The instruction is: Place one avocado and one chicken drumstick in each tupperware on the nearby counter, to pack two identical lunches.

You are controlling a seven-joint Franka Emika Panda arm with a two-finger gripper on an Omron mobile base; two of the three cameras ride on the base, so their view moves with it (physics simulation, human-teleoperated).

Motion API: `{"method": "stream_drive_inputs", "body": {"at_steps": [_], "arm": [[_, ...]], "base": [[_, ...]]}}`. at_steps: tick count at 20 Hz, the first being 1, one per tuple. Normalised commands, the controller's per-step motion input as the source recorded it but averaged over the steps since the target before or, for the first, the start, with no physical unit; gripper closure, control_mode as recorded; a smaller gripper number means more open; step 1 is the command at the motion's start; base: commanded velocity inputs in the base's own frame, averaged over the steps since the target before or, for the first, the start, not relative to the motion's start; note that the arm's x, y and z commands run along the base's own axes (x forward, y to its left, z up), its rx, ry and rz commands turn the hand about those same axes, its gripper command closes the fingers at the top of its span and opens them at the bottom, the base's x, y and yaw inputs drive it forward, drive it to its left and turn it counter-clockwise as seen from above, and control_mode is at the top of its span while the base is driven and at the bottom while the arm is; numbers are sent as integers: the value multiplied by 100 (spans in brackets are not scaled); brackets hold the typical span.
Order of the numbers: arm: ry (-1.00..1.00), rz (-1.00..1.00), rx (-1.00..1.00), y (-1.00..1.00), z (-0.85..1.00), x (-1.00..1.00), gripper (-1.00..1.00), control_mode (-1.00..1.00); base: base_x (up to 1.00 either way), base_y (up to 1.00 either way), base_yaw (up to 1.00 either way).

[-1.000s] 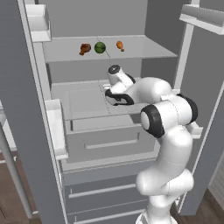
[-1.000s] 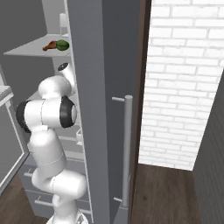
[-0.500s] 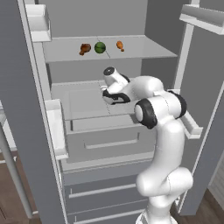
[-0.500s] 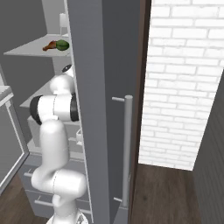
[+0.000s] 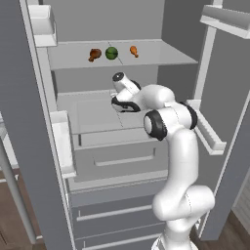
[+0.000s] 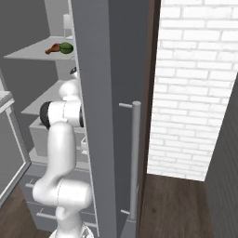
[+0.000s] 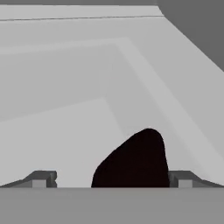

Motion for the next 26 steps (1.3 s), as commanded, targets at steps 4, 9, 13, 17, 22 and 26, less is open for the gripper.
{"method": "stream_drive_inputs", "body": {"at_steps": [4,9,13,17,22,26], "arm": [[6,-1,-3,-16,-41,1,-100,-100],[5,0,-1,-6,-24,-1,-100,-100],[0,0,0,-8,-17,-5,-100,-100],[0,0,0,-9,-15,-3,-100,-100],[6,0,-2,0,-38,-1,100,-100],[4,0,-4,0,-32,2,100,-100]], "base": [[0,0,0],[0,0,0],[0,0,0],[0,0,0],[0,0,0],[0,0,0]]}}
